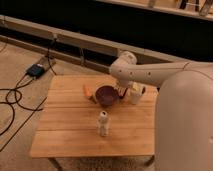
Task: Place the white sponge in the ceramic cup
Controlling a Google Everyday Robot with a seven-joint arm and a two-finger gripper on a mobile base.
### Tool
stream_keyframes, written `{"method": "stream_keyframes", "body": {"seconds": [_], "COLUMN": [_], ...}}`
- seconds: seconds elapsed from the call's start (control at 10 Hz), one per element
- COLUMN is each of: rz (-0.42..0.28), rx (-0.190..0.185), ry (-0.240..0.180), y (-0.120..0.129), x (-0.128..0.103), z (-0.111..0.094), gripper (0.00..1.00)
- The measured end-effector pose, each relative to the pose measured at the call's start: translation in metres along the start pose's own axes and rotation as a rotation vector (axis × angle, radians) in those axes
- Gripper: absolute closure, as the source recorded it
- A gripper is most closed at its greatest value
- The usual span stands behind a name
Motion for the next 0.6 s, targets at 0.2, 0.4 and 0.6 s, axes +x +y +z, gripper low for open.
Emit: {"method": "stream_keyframes", "body": {"seconds": [0.2, 0.4, 0.6], "rz": [0.004, 0.008, 0.01], "rx": [-0.001, -0.005, -0.01], "ry": [0.006, 0.015, 0.028], "y": [-0.005, -0.007, -0.007], "x": [-0.001, 0.0, 0.005], "z": [0.005, 0.009, 0.013], "gripper": [0.24, 0.24, 0.24]}}
